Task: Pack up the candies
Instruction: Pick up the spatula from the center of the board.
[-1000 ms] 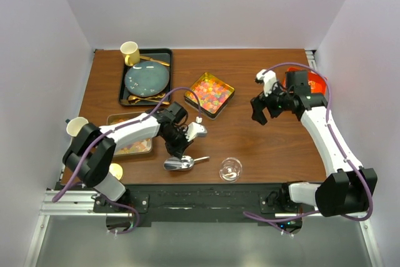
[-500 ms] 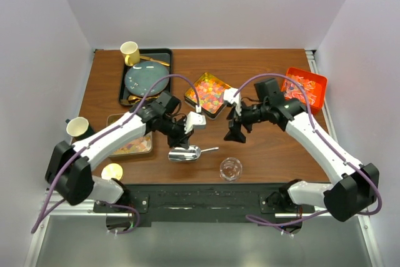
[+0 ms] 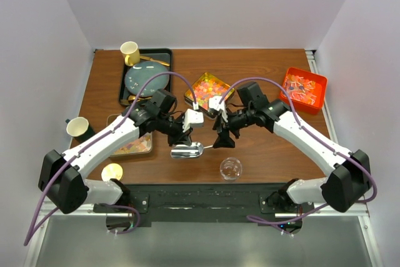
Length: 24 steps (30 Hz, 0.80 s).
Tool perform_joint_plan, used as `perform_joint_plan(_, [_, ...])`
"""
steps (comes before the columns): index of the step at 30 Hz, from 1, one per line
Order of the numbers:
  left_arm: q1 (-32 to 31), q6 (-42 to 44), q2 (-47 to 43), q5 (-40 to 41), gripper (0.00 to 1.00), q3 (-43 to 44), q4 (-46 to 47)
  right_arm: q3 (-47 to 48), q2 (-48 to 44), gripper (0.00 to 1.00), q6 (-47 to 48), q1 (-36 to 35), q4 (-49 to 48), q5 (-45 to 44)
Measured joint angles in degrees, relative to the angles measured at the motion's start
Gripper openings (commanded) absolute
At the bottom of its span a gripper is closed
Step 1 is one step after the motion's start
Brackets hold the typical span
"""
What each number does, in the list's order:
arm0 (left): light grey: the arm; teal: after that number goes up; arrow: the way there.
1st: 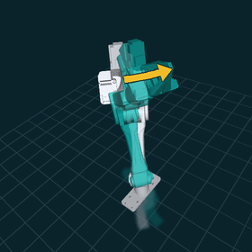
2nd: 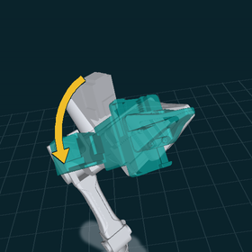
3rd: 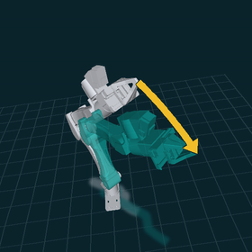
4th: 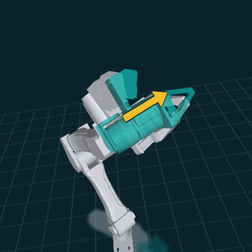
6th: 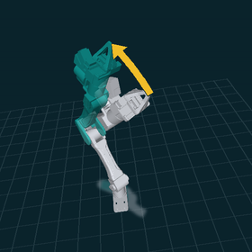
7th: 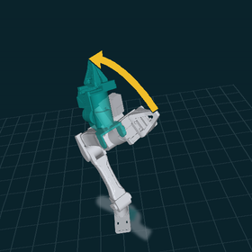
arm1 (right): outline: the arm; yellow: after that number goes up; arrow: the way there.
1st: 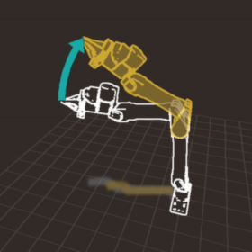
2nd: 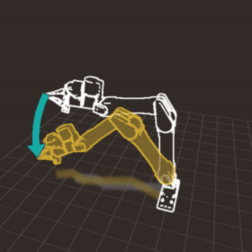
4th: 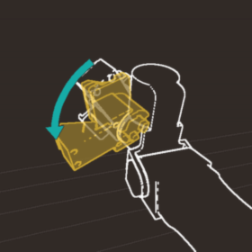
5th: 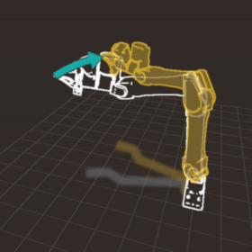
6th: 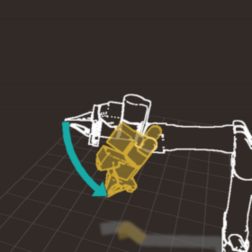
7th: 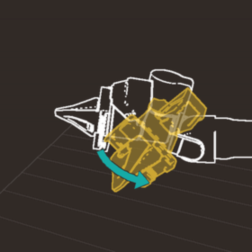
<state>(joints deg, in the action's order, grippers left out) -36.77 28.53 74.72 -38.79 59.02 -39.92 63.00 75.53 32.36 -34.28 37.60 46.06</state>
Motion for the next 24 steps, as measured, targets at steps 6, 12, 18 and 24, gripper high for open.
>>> perform_joint_plan(6, [0.0, -0.5, 0.0, 0.3, 0.00, 0.0, 0.6, 0.3, 1.6, 0.54, -0.5, -1.6, -0.1, 0.0])
perform_joint_plan(12, [0.0, -1.5, 0.1, 0.5, 0.00, 0.0, 2.4, 0.3, 1.6, 0.44, -1.5, -2.5, -0.8, 0.1])
perform_joint_plan(18, [0.0, -2.7, 1.2, 0.4, 0.00, 0.8, 3.7, 0.3, 1.7, 0.39, -2.0, -3.3, -2.0, 0.0])
perform_joint_plan(24, [0.0, -3.0, 2.4, 0.3, 0.00, 1.9, 4.0, 0.3, 1.8, 0.39, -2.0, -3.3, -2.9, 0.0])
